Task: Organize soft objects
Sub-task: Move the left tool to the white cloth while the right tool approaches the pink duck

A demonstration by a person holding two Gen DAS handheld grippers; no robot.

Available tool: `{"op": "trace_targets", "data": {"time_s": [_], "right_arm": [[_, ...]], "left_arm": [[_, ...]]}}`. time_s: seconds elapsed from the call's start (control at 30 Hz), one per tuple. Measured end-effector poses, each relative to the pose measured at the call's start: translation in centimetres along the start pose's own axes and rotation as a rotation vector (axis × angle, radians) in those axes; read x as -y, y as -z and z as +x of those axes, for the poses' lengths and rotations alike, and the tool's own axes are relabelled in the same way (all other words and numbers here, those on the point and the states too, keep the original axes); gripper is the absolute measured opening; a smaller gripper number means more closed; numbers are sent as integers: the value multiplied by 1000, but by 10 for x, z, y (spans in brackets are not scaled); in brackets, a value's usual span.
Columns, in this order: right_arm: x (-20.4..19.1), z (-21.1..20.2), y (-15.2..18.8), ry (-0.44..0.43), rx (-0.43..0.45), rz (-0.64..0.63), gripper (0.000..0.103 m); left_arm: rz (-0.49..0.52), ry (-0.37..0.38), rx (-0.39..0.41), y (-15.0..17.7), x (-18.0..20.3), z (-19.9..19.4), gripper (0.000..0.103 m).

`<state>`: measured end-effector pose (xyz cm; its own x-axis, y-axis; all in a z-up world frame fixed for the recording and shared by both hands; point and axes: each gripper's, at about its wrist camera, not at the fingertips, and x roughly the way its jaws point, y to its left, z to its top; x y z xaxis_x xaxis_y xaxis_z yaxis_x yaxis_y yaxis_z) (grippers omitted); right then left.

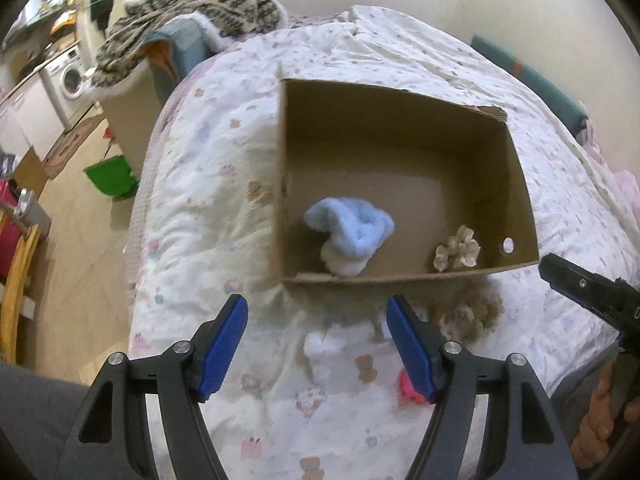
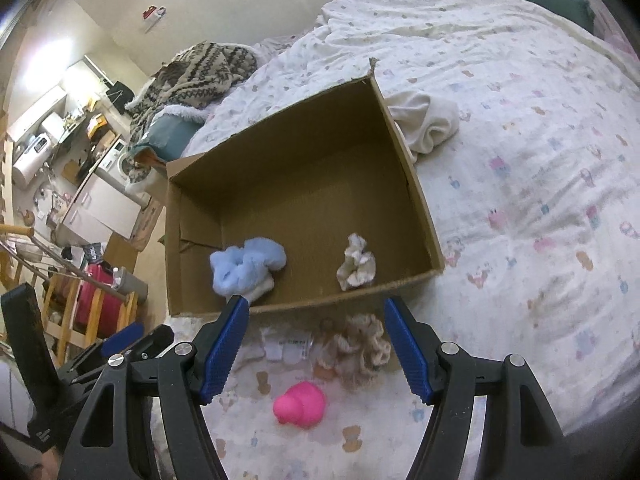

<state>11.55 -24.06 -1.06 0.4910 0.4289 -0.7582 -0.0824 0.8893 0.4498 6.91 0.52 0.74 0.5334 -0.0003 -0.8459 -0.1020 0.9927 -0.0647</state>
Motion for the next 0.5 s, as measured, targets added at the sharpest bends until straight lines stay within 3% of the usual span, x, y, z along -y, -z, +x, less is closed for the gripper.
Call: {"op": "trace_targets", "data": {"time_s": [0.3, 0.5], "right_arm": [[11, 1, 23, -36, -62, 92, 74], [13, 20, 41, -39, -175, 133, 74]], "left_arm": [[-99, -14, -34, 18, -24, -6, 69], [-160, -15, -70, 22, -35, 0, 69]]}}
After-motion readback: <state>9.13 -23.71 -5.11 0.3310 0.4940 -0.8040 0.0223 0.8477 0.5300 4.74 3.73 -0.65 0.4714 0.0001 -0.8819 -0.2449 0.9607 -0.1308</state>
